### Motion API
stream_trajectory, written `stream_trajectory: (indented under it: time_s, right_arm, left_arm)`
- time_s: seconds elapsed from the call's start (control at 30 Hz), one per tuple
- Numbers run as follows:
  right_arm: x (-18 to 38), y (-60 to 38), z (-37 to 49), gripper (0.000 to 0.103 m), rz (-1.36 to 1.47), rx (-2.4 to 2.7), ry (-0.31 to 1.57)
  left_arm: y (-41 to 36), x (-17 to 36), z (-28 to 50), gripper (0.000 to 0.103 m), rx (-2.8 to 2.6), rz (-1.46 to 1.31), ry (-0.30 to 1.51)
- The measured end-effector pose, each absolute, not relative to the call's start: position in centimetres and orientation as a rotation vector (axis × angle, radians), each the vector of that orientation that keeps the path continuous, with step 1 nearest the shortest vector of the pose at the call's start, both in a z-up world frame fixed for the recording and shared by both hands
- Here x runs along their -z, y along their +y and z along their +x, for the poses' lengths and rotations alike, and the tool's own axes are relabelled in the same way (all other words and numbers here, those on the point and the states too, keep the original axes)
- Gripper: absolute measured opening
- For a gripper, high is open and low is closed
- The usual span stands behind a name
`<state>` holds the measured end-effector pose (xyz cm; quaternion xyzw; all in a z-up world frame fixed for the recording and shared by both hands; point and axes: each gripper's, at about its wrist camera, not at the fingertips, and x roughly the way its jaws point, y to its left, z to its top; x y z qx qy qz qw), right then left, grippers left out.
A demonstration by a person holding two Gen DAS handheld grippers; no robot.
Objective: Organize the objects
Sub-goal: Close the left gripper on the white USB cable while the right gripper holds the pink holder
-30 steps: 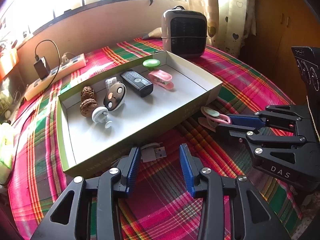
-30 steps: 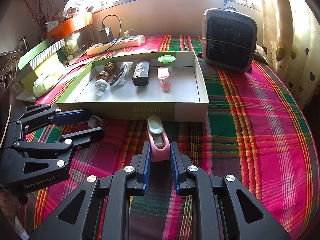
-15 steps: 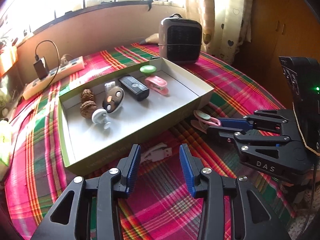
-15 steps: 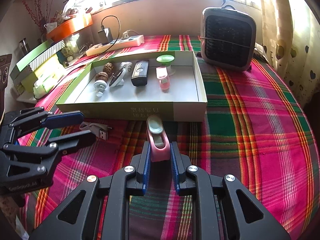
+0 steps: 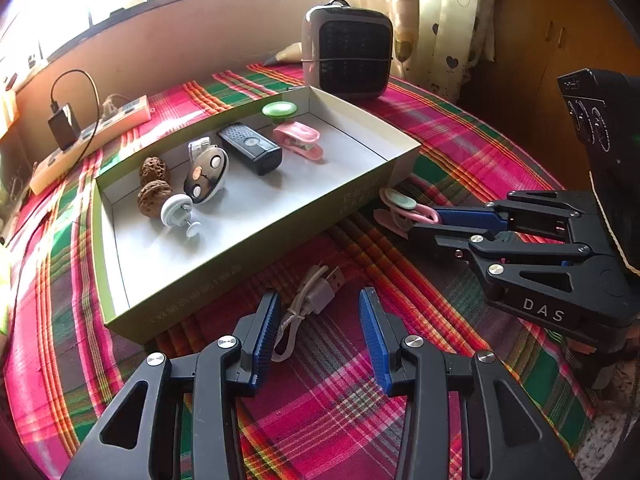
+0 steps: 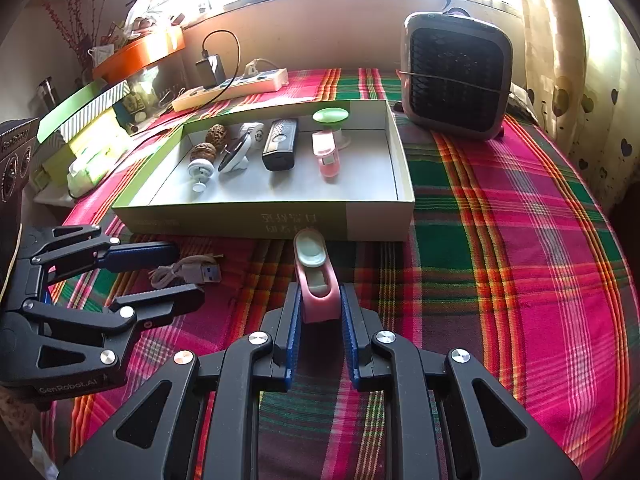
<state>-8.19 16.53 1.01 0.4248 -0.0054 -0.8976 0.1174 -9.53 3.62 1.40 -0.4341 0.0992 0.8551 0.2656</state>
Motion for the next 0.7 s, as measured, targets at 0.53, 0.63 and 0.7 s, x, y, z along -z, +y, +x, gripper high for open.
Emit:
stream_trajectory:
  time_s: [0.53,0.63,0.7]
  right_arm:
    - [-0.88,16.52,-8.32,0.020,1.254,2.592,0.017]
    - [-0.84,16.47,-8.46,0.020,1.253,2.589,0.029]
    - [-0.82,16.39,-8.60,0.023,1.251,2.587,0.036]
  left_arm:
    - [4.32,-0.96,-9.33,0.038,-2.399,-1.248,0.280]
    - [3.98,-0.97,-9.59,0.038,-2.405,-1.243,0.257]
    - [3.91,-0.96,-9.64,0.038,-2.408,-1.241,0.252]
